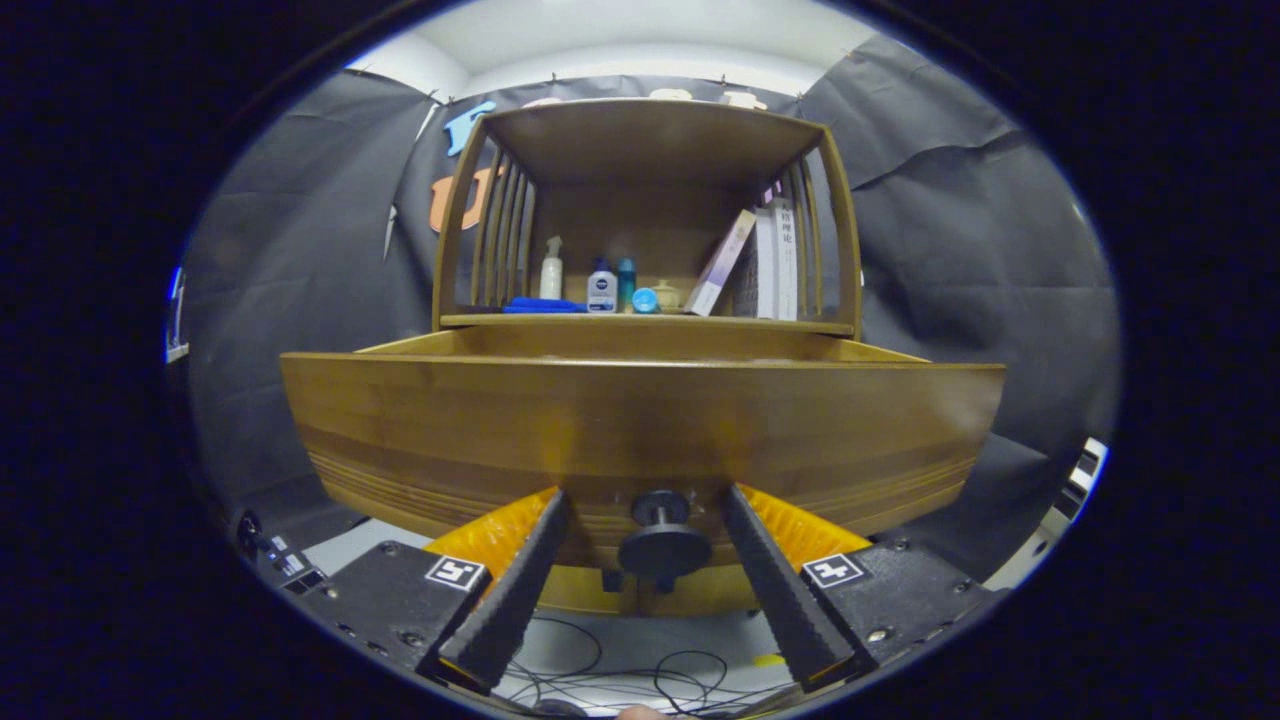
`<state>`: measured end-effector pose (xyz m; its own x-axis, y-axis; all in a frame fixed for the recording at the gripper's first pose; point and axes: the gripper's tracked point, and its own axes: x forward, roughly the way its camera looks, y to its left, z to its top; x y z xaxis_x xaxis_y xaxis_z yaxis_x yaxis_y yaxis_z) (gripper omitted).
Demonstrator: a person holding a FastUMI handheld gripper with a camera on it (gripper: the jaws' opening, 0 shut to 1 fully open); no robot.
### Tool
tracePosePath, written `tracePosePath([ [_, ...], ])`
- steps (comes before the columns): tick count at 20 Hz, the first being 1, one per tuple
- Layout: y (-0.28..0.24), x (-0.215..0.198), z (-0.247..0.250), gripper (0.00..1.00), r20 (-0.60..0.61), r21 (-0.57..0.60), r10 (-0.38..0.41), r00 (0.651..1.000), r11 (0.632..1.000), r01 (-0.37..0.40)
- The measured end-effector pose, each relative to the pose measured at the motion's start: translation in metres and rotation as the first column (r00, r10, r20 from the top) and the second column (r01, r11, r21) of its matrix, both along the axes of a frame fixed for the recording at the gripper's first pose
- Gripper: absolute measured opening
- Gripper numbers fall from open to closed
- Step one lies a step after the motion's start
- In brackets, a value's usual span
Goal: Pull open the drawer, take out the items inside it, and place them on the countertop above the cabinet.
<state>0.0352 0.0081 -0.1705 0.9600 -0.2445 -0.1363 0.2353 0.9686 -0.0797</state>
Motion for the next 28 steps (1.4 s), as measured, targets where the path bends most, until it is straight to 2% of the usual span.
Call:
tracePosePath([
  [7, -0.006, 0.017, 0.004, 0.99, -0.019, -0.016, 0.013, 1.000, 1.000, -0.013],
  [11, -0.007, 0.031, 0.010, 0.99, -0.033, 0.017, 0.024, 0.999, 1.000, -0.024],
  [15, -0.010, 0.063, 0.017, 0.99, -0.061, 0.054, 0.065, 0.996, 0.997, -0.062],
  [22, -0.006, 0.121, 0.028, 0.99, -0.088, 0.013, 0.116, 0.989, 0.993, -0.115],
  [28, -0.017, 0.163, 0.031, 0.99, -0.115, 0.039, 0.118, 0.986, 0.993, -0.114],
])
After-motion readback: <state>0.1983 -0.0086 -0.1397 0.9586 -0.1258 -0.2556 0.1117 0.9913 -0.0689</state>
